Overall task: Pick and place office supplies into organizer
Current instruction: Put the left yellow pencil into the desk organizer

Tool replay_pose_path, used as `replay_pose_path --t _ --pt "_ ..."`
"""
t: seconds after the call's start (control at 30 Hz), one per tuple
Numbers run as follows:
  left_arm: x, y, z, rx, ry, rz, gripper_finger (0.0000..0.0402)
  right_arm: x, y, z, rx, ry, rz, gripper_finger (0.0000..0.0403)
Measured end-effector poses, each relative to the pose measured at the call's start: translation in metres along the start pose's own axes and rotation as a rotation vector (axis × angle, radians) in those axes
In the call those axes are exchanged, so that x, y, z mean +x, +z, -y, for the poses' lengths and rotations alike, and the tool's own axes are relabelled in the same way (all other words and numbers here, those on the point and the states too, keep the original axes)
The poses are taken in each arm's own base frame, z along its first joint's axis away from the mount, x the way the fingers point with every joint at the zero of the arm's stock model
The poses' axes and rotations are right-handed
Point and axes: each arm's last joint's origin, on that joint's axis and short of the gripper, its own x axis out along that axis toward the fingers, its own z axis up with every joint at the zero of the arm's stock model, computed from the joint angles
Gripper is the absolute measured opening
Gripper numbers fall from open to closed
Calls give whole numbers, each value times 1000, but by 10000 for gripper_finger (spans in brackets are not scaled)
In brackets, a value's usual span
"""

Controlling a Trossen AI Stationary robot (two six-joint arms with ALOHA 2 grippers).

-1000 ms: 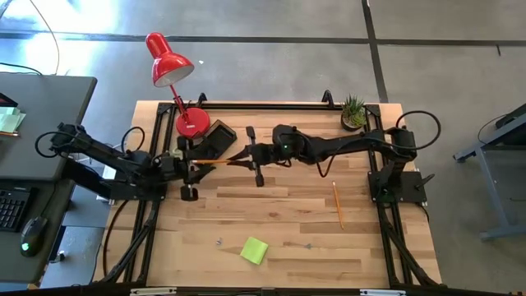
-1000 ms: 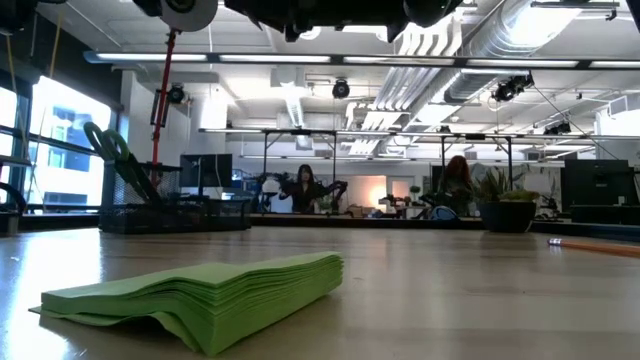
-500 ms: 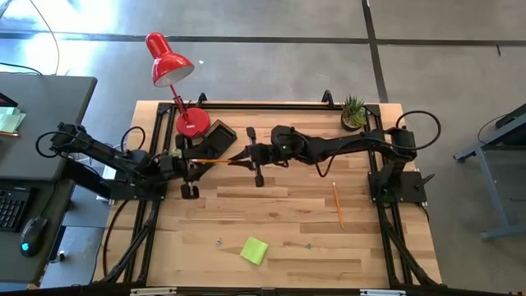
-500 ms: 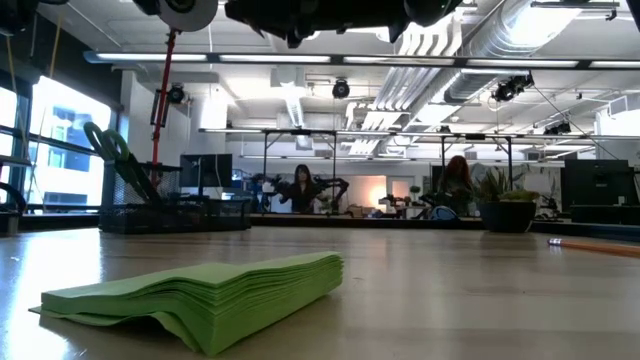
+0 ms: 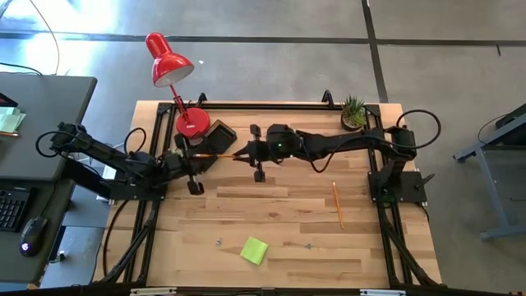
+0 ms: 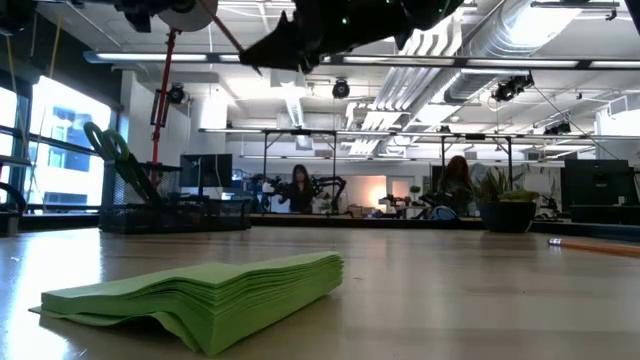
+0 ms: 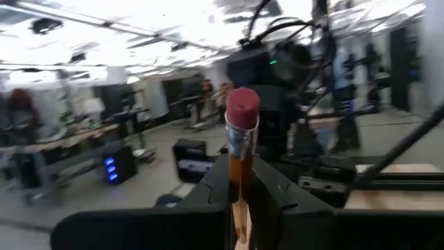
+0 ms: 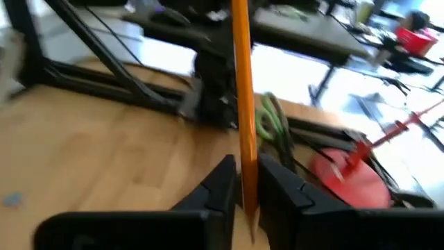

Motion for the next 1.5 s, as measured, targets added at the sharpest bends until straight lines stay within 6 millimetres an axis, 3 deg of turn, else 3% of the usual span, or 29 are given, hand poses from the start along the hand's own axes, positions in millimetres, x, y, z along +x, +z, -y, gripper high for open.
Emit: replay_pose_path --t 0.17,0.4,0.67,1.0,1.17,1.5 --pt "-1 0 -3 9 82 -29 5 -1 -8 6 -5 -60 -86 78" --pt "-9 -8 -15 137 357 -203 3 -3 -18 9 8 -36 -164 121" --pt "-16 -17 -22 165 542 -305 2 -3 -19 10 13 -41 -166 133" --pt "-25 -40 -23 139 637 -373 3 -3 -19 10 16 -44 -168 134" --pt "-29 -46 -23 28 587 -373 4 -3 -19 10 14 -44 -168 134" --pt "-43 -65 -31 -4 596 -459 4 -4 -18 19 4 -68 -135 133"
